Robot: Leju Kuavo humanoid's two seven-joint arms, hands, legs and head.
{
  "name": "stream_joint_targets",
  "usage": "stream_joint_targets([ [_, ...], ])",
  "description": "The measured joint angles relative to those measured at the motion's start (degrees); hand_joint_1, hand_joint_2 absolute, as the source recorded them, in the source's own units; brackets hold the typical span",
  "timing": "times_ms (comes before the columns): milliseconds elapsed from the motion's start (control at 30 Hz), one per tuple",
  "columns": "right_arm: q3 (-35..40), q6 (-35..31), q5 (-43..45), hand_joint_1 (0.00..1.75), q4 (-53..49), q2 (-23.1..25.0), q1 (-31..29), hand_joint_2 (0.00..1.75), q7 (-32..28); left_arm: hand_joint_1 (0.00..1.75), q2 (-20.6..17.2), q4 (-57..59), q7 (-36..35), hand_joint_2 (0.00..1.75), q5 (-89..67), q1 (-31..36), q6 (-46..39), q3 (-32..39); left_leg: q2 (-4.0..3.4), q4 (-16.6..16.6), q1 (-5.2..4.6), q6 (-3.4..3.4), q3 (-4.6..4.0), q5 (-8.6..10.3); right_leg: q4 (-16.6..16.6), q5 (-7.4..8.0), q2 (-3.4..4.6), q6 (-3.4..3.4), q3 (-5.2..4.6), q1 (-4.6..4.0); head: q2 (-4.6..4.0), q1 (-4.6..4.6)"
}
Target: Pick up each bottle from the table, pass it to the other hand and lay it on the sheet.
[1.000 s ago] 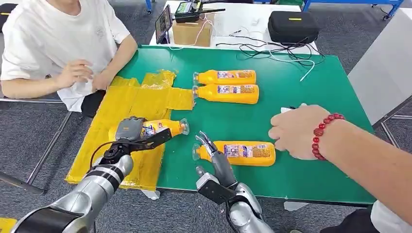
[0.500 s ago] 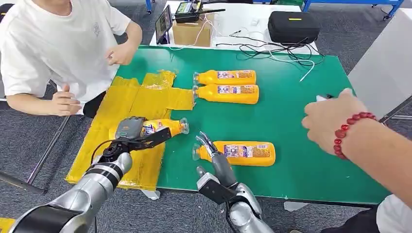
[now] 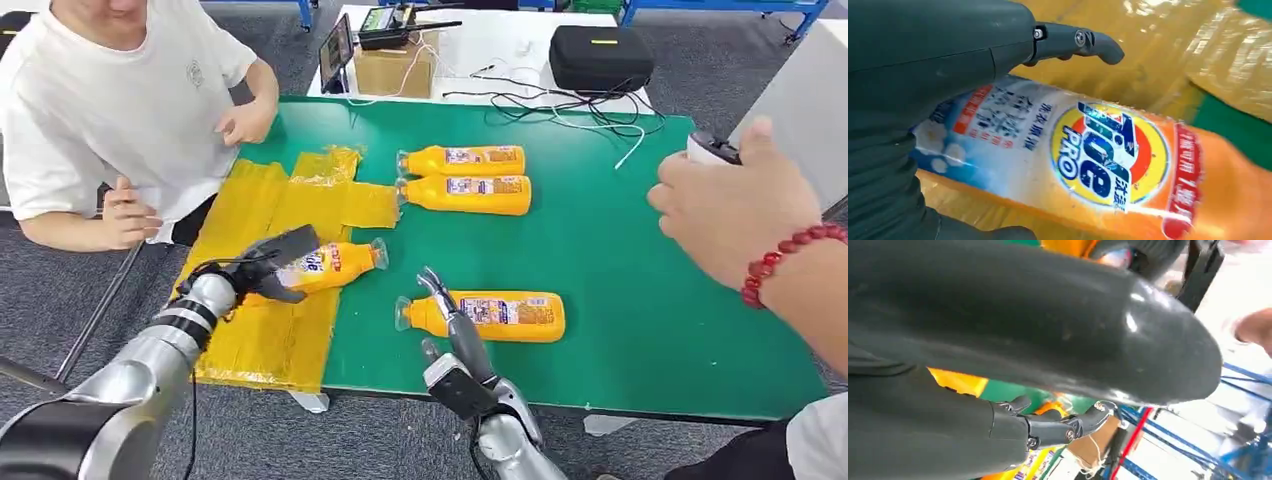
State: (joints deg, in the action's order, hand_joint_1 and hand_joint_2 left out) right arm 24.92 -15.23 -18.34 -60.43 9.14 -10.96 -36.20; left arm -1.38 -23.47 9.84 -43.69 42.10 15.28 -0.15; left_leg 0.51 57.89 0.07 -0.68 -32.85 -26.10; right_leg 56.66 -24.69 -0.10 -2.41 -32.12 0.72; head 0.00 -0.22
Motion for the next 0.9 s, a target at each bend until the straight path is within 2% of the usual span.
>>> stream_joint_targets([
  [133,0.00,-0.26,1.09,0.00,1.07,0.02,-0.77,0.00,-0.98,0.00,-0.52,-0.63,3.74,1.75,6.01,-0.25,2.40,0.04,0.06,0.00,-0.01,0.00,0.01,0.01,0.00,-0.01,-0.07,0.01,0.08,0.01,0.00,0.00],
  [433,-0.04,-2.43,1.22,0.00,2.25,0.02,-0.69,0.00,-1.27,0.00,1.03,-6.56,7.83,1.75,21.68,-4.96,-10.17,-0.85,0.02,0.02,-0.05,-0.01,-0.08,0.00,-0.01,0.00,-0.03,0.00,-0.10,0.05,0.00,0.00],
  [600,-0.31,-4.13,-0.20,0.00,1.86,-0.15,0.03,0.00,-1.37,0.00,3.61,-16.86,15.91,1.75,32.53,-11.61,-16.95,-1.09,-0.03,0.03,-0.04,-0.01,-0.43,0.00,-0.01,0.01,0.00,0.00,-0.47,0.04,0.02,0.02],
  [767,-0.66,-4.57,-1.03,0.00,1.70,-0.26,0.38,0.00,-1.35,0.00,5.49,-29.08,17.83,1.75,37.06,-15.34,-21.47,-2.69,-0.04,0.04,-0.04,-0.01,-0.59,0.00,-0.01,0.01,0.01,-0.01,-0.63,0.04,0.02,0.00],
  [900,-0.74,-4.63,-1.14,0.00,1.70,-0.26,0.43,0.00,-1.35,0.00,6.01,-33.98,17.87,1.75,37.06,-16.71,-22.01,-3.69,-0.04,0.04,-0.04,-0.01,-0.65,0.00,-0.01,0.01,0.01,-0.01,-0.70,0.04,0.02,0.02],
])
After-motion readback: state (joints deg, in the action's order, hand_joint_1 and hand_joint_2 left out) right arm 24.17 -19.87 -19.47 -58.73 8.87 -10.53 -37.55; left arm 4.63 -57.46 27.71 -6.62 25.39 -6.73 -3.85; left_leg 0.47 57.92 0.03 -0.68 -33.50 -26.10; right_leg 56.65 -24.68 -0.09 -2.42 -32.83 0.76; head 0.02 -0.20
